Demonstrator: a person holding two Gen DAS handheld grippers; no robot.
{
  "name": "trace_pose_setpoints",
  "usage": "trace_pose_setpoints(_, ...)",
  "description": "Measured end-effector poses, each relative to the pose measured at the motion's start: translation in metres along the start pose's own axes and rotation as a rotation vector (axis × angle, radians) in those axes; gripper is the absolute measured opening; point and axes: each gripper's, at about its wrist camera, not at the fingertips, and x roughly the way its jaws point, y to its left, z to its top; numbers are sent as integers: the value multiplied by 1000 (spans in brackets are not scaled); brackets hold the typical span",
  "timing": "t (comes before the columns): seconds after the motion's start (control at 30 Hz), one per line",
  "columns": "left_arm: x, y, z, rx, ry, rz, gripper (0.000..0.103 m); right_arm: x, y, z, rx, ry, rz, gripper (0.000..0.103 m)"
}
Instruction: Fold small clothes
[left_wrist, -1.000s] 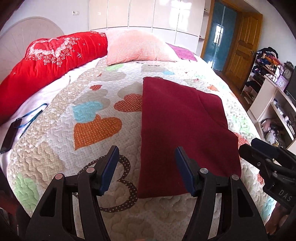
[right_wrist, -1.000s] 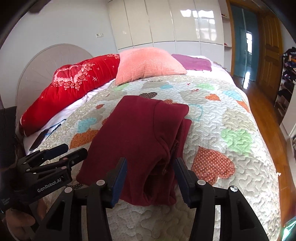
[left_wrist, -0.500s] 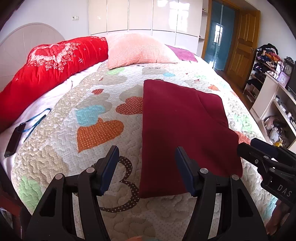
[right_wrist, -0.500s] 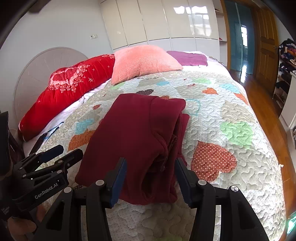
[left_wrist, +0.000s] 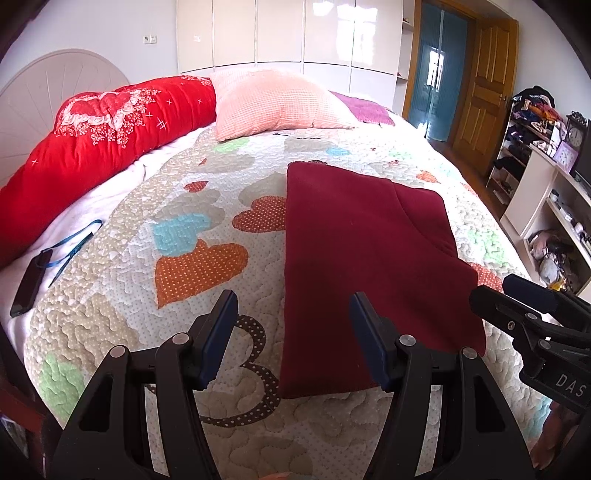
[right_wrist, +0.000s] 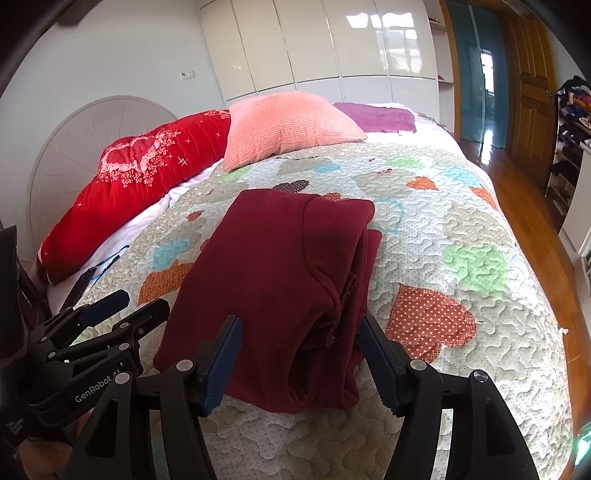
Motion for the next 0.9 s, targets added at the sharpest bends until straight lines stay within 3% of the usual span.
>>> trace_pose_setpoints(0.9,3,5,1,-12,-15,13,63,10,-1,-3,11,25,13,63)
